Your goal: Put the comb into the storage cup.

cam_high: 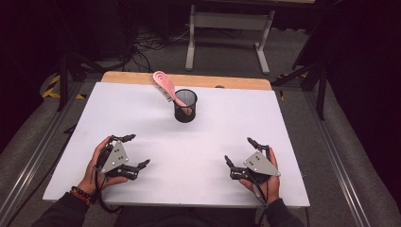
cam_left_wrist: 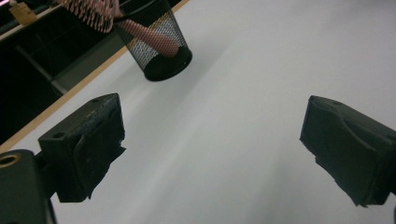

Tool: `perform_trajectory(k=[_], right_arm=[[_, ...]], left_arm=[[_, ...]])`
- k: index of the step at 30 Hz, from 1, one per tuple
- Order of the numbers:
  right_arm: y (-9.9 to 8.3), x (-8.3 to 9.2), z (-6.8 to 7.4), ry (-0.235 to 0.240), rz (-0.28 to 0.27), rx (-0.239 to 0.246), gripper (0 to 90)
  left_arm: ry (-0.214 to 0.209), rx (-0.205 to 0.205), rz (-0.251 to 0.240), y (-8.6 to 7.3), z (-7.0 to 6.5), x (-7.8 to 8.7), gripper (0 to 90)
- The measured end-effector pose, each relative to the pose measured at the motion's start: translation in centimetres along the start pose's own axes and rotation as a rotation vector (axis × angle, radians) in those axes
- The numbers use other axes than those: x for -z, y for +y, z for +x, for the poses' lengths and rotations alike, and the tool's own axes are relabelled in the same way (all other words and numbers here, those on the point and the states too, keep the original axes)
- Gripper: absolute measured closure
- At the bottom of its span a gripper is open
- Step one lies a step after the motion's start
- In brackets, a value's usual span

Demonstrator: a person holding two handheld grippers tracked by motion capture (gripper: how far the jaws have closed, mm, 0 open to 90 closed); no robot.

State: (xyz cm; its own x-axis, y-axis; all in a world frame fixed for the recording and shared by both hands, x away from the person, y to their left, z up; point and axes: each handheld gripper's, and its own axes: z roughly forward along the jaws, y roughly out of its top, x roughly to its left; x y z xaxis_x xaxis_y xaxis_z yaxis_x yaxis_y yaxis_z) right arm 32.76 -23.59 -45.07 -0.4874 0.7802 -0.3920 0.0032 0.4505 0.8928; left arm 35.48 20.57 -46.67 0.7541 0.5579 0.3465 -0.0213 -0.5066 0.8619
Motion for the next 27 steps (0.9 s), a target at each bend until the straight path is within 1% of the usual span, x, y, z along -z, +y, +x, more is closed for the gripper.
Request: perform_trajectory(k=[2,4,5,6,8,9,10,14,15,16,17,18,27], right_arm=[[0.0,0.0,0.0,0.005,-0.004,-0.004,6.7],[0.0,0.0,0.0,0.009,-0.008,-0.010,6.6],[0.0,0.0,0.0,0.009,-0.008,-0.010,6.6],[0.0,0.0,-0.1,0.010,-0.008,-0.012,6.6],[-0.1,0.0,0.0,0.010,-0.006,-0.013,6.6],[-0.1,0.0,0.0,0.010,-0.006,-0.014,6.6],[-0.1,0.0,0.0,0.011,-0.006,-0.015,6.6],[-0.2,-0.1,0.1,0.022,0.000,-0.027,6.6],[-0.3,-0.1,0.1,0.024,0.002,-0.028,6.6],[-0.3,-0.1,0.1,0.024,0.002,-0.028,6.6],[-0.4,-0.1,0.1,0.026,0.008,-0.018,6.5],[-0.4,0.0,0.1,0.026,0.007,-0.019,6.5],[-0.3,0.3,-0.1,0.025,-0.012,-0.029,6.6]], left_arm=[[-0.006,0.044,0.006,-0.8,0.2,0.1,7.2],[-0.005,0.049,0.011,-1.1,0.4,0.2,7.2],[0.002,0.049,0.012,-1.3,0.5,0.3,7.2],[0.012,0.060,0.012,-1.6,0.7,0.6,7.2],[0.018,0.080,0.008,-2.0,0.9,0.9,7.1],[0.020,0.091,0.007,-2.1,1.0,1.1,6.9],[0.020,0.114,0.005,-2.4,1.1,1.3,6.8],[0.033,0.154,0.010,-3.2,1.8,1.9,5.0],[0.032,0.167,0.002,-3.4,2.0,2.1,4.9],[0.032,0.167,0.002,-3.4,2.0,2.1,4.6],[0.037,0.178,-0.005,-3.5,2.1,2.3,4.2],[0.034,0.180,-0.003,-3.5,2.1,2.3,4.2],[0.038,0.170,-0.006,-3.3,2.0,2.2,4.0]])
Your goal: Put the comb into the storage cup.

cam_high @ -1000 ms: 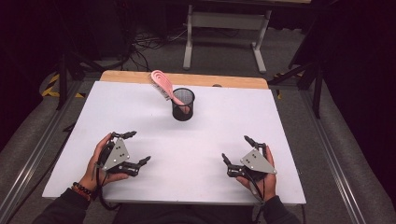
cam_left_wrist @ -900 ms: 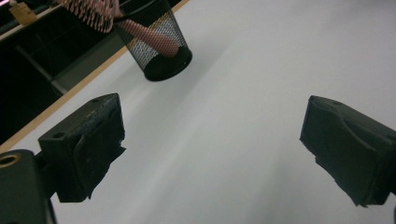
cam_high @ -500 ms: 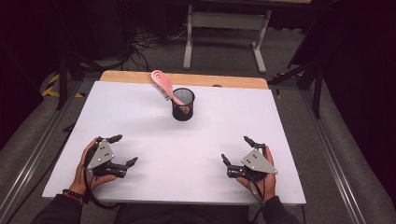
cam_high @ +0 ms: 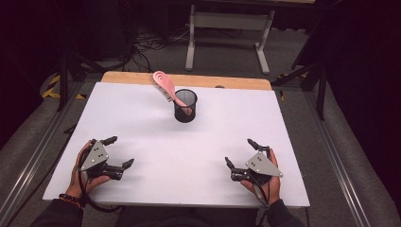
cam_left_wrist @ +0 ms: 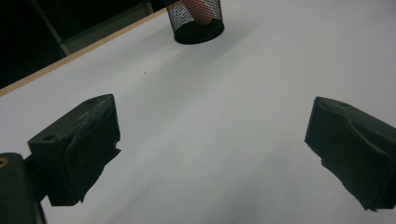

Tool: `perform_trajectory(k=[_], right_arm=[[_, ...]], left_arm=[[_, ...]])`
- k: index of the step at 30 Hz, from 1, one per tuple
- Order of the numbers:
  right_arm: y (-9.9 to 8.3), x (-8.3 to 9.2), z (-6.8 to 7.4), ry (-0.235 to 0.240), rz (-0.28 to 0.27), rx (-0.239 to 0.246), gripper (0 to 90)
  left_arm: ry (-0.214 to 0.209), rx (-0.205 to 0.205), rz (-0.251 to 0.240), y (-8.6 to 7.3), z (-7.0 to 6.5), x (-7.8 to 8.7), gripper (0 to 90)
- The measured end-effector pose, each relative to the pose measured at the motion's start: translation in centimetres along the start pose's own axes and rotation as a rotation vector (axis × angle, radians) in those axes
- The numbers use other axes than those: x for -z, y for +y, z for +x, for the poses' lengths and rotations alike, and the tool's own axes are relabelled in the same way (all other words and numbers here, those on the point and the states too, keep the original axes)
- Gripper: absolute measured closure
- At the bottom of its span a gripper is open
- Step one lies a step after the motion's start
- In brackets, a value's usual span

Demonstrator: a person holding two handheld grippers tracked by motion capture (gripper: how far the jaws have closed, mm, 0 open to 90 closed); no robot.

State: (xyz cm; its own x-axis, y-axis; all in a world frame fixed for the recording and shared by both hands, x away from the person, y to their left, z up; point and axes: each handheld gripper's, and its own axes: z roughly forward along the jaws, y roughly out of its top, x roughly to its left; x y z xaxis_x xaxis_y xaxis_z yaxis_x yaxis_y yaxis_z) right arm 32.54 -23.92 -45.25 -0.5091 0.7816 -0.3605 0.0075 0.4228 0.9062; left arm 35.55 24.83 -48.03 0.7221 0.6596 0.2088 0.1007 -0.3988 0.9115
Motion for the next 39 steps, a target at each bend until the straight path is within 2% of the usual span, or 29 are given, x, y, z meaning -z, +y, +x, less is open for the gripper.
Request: perform_trajectory(k=[14,19,39], right_arm=[[0.34,-0.17,0.48,0.004,0.003,0.014,6.5],[0.30,-0.02,0.30,-0.017,-0.010,0.003,7.0],[0.22,-0.02,0.07,-0.017,-0.008,0.007,7.0]], left_arm=[[-0.005,-0.004,-0.028,0.17,-0.12,0.36,4.4],[-0.007,-0.006,-0.032,0.23,-0.15,0.36,4.4],[-0.009,-0.004,-0.023,0.29,-0.13,0.00,4.4]])
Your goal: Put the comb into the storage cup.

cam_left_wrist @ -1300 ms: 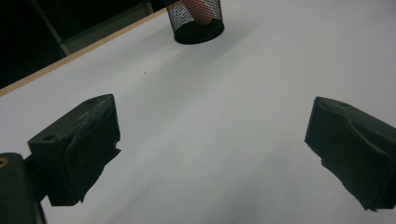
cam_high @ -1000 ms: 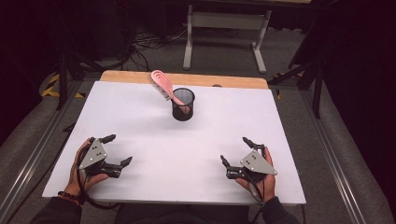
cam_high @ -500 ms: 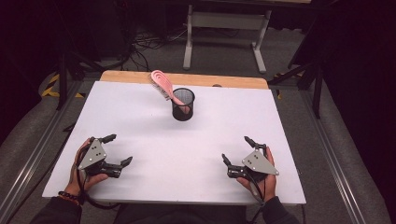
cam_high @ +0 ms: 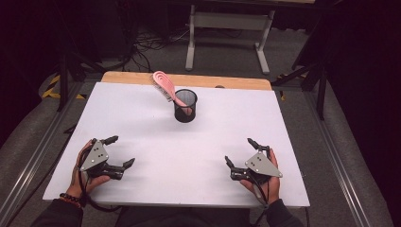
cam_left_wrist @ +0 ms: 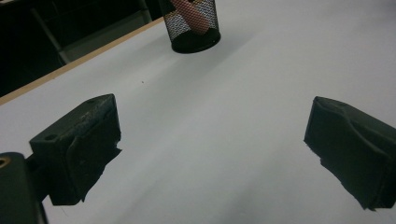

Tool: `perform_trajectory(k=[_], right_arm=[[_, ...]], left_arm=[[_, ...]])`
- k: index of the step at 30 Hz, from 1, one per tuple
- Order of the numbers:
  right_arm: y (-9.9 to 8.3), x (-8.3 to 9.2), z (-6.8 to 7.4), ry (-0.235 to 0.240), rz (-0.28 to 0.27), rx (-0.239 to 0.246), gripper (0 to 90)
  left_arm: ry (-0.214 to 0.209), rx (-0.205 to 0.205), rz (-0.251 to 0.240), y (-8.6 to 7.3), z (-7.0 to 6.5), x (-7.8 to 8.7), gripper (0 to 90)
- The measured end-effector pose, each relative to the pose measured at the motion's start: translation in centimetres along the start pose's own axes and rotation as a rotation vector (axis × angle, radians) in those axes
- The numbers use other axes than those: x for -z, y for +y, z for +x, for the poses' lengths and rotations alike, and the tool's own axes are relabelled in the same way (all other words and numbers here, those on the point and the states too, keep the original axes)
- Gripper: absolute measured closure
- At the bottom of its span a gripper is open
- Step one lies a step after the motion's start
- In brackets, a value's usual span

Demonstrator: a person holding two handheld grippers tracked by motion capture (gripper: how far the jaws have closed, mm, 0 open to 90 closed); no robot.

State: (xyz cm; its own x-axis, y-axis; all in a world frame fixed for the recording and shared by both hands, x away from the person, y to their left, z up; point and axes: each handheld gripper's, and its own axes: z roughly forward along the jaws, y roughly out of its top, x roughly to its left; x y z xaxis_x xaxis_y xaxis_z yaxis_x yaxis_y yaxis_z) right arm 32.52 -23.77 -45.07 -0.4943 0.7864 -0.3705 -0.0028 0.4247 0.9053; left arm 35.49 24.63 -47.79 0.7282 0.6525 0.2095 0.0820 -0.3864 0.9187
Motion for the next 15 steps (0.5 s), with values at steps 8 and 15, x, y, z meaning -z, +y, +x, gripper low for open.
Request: perform_trajectory(k=[8,15], right_arm=[[-0.09,0.00,-0.12,0.001,0.006,0.000,7.0],[-0.18,-0.05,-0.16,-0.001,0.009,-0.005,7.0]], left_arm=[[-0.001,-0.002,0.008,-0.02,0.00,-0.19,4.4],[0.000,0.006,0.013,-0.02,0.06,-0.28,4.5]])
